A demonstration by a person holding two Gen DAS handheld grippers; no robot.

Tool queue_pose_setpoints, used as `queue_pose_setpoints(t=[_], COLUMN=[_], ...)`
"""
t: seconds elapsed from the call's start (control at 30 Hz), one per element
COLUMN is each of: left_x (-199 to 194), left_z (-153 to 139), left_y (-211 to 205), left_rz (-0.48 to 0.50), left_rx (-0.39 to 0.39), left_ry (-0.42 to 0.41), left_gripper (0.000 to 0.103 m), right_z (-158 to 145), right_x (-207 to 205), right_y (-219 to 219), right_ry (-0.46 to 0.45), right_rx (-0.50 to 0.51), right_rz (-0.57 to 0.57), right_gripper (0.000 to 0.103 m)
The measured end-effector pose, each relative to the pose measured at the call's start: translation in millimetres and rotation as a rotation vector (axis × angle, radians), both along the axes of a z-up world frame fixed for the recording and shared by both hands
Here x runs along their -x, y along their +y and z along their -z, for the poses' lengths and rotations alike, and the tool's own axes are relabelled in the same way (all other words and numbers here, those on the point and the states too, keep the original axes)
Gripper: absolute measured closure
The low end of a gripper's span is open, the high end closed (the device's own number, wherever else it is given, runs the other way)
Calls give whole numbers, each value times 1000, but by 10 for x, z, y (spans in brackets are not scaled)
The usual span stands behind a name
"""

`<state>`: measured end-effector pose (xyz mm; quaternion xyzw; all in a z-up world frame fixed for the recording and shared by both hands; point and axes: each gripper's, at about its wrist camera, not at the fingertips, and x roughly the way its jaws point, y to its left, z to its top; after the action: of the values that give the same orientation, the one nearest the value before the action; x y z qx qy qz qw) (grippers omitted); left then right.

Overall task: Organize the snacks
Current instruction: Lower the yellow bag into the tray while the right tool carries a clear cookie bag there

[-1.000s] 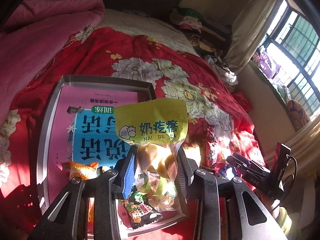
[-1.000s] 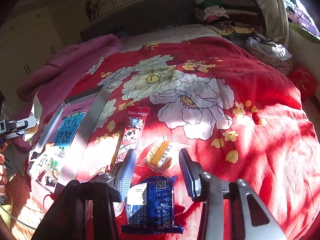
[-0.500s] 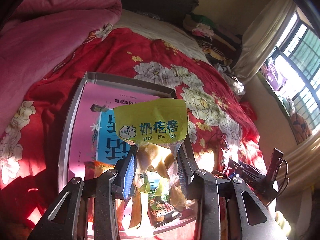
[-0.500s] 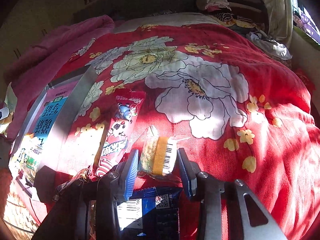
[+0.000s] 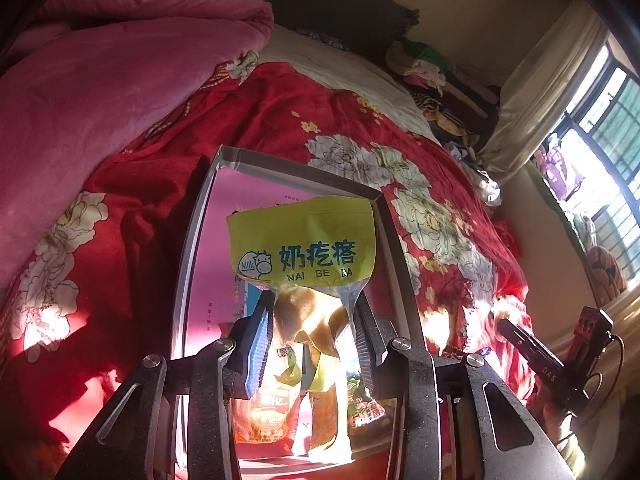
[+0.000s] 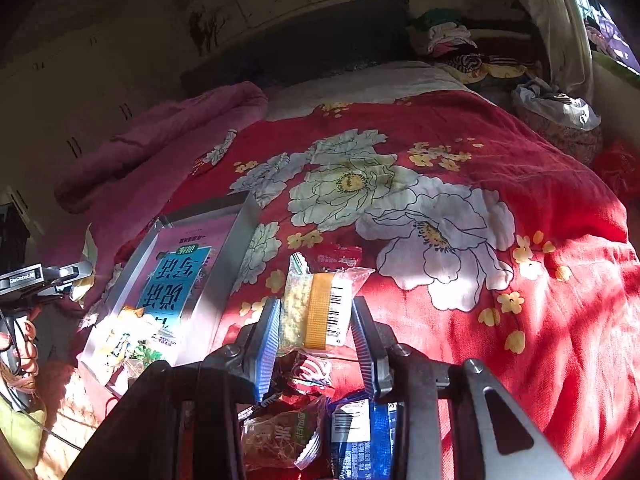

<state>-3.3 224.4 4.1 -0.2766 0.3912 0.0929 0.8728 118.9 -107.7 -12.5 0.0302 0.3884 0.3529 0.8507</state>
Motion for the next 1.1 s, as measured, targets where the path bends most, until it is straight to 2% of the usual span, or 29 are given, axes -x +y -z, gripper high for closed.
queue_pose_setpoints(t=[0.23,0.43,1.1], left_x=[126,231,247], left_z=[62,130,391], left_y=[46,59,-11], left_rz=[-1,-4,36], left_rx=[-10,-20,-20], left_ry=[34,68,140], left_gripper=[65,65,65], right_z=[-161,-181,-2], right_x=[357,648,1063], right_y=[483,868,1424], right_ry=[-21,-28,-34], right_rx=[-24,-17,78], right_rz=[-144,-257,-411], right_gripper=[67,67,67])
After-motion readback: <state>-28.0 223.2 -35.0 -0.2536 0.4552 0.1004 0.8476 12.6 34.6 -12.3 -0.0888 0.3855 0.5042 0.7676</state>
